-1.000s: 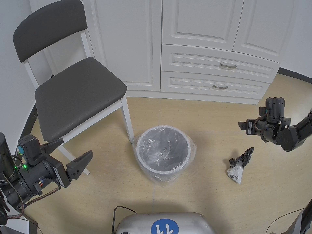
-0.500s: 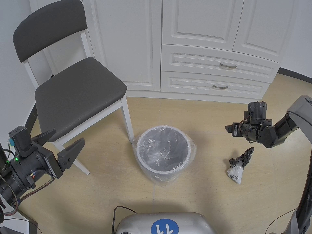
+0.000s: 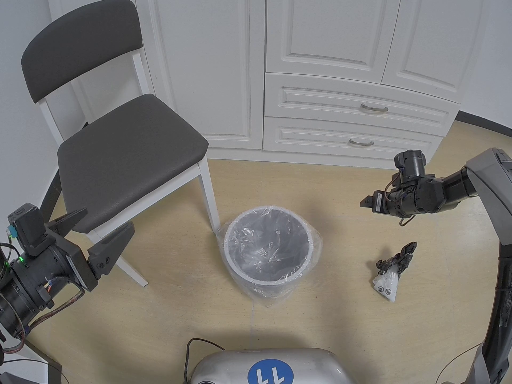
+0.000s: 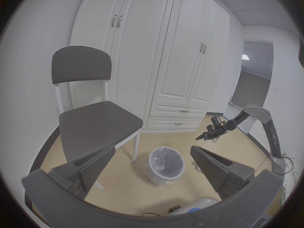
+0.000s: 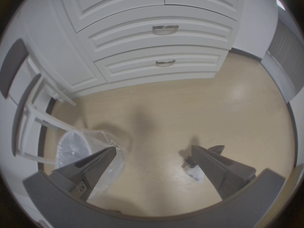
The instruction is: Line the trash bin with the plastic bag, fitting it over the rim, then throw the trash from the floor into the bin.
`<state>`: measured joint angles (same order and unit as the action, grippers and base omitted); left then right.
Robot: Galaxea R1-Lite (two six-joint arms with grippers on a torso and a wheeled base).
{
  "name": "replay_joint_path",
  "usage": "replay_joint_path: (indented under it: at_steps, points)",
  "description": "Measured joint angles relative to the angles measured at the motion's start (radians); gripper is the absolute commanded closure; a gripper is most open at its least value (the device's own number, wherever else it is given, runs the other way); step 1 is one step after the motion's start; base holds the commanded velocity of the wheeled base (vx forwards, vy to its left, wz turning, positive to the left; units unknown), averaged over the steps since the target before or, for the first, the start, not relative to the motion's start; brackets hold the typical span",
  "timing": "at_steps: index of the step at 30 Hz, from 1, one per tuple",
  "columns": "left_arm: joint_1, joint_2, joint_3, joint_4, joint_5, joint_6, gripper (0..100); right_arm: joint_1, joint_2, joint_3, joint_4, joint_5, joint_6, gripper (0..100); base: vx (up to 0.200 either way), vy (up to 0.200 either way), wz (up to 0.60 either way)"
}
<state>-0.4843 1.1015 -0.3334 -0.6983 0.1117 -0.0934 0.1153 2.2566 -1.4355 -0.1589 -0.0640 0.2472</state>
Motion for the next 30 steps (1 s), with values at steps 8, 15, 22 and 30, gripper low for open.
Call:
replay_joint_path:
  at_steps: [8, 15, 22, 30]
  points:
    - [-0.001, 0.007, -0.004, -0.003, 0.003, 0.002, 0, -0.018, 0.043, -0.058, 0.018, 0.033, 0.025, 0, 0.0, 0.0, 0.0]
    - [0.002, 0.003, -0.008, -0.004, 0.004, 0.003, 0, -0.025, 0.082, -0.073, 0.019, 0.044, 0.017, 0, 0.0, 0.0, 0.0]
    - [0.0, 0.008, -0.017, -0.005, -0.001, 0.016, 0, -0.036, 0.153, -0.129, 0.034, 0.06, 0.016, 0, 0.0, 0.0, 0.0]
    - [0.006, 0.012, -0.034, -0.002, -0.002, 0.02, 0, -0.029, 0.257, -0.272, 0.194, 0.087, -0.019, 0, 0.0, 0.0, 0.0]
